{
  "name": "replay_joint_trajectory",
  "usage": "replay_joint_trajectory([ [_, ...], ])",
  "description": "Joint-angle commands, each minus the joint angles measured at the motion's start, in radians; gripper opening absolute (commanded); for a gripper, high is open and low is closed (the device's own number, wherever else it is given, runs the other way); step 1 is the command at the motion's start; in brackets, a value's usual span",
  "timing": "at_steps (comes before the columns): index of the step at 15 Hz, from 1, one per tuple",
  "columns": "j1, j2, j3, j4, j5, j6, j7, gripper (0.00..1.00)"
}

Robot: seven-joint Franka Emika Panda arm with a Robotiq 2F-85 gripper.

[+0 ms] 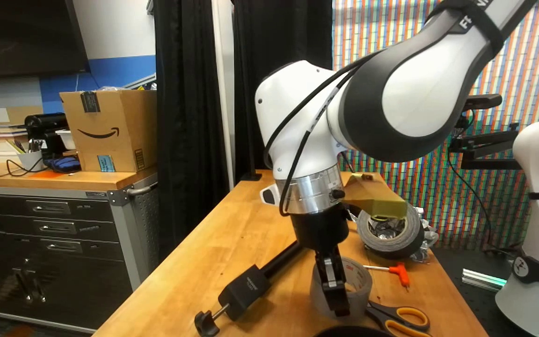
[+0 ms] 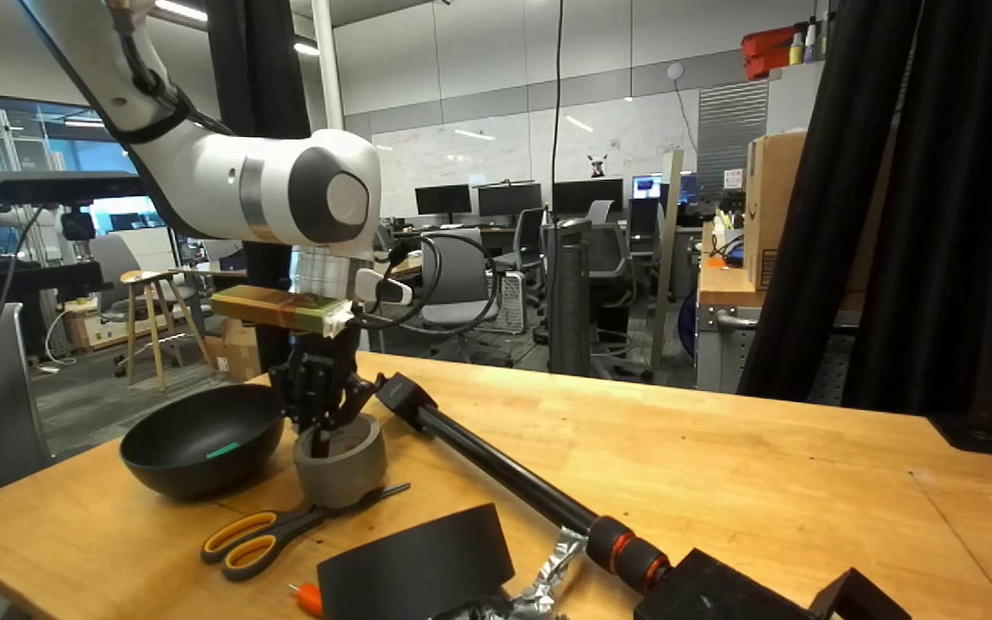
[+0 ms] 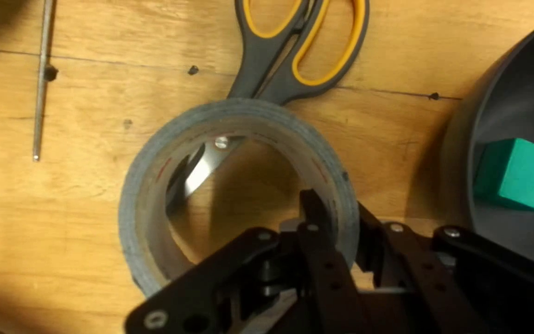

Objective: Move the grey seal tape

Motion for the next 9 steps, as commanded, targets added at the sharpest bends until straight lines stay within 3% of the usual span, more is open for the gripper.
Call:
replay_joint_trajectory([
  [1, -0.02, -0.057, -0.016, -0.057, 0.027, 0.025, -0.06, 0.12],
  [9, -0.04, -0.03, -0.037, -0.049, 0.016, 0.007, -0.08, 0.14],
])
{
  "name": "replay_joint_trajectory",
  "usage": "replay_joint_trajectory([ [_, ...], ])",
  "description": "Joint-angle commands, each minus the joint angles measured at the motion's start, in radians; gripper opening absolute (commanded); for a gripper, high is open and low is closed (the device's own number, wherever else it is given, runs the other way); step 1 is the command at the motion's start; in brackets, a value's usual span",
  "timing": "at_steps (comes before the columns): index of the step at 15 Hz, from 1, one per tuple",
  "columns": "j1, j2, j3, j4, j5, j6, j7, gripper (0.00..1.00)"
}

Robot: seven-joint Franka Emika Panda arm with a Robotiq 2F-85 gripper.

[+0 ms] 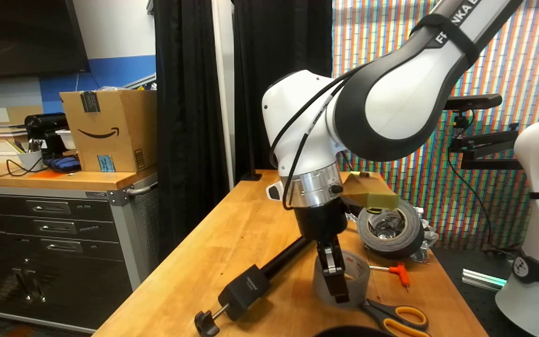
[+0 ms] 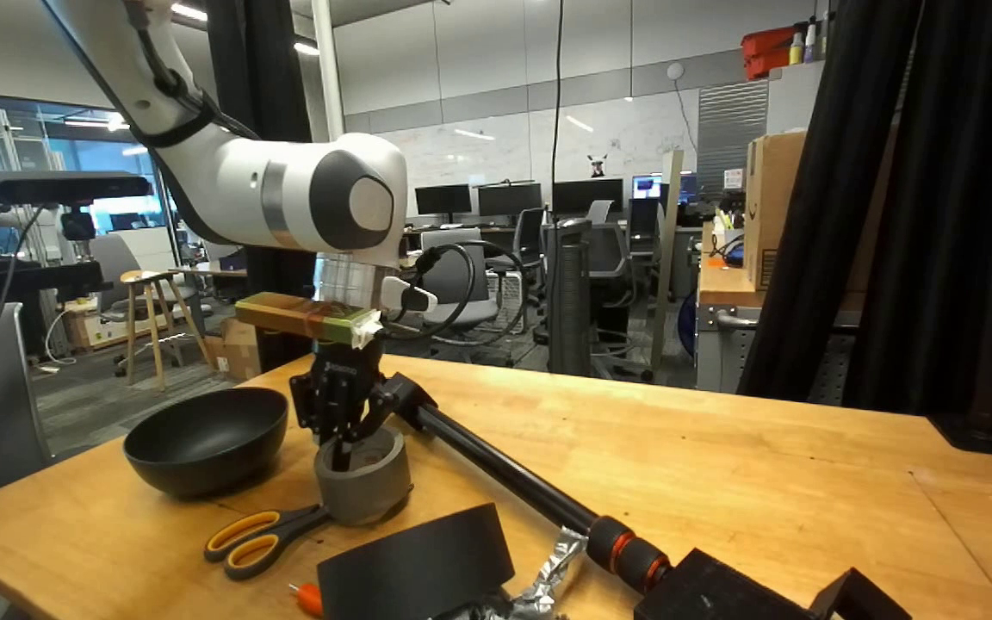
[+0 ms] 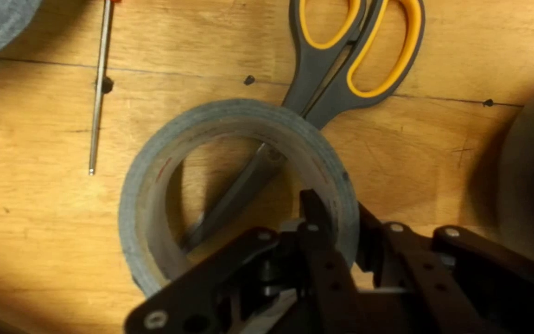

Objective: Move the grey seal tape

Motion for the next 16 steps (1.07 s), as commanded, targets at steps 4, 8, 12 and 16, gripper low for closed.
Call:
replay_joint_trajectory([
  [4, -0.004, 0.002, -0.002, 0.0, 0.0, -0.002, 0.0, 0.2],
  [8, -0.005, 0.003, -0.003, 0.0, 0.0, -0.002, 0.0, 0.41],
  [12, -0.005, 0.003, -0.003, 0.0, 0.0, -0.002, 0.0, 0.41],
  [16, -0.005, 0.003, -0.003, 0.0, 0.0, -0.002, 0.0, 0.41],
])
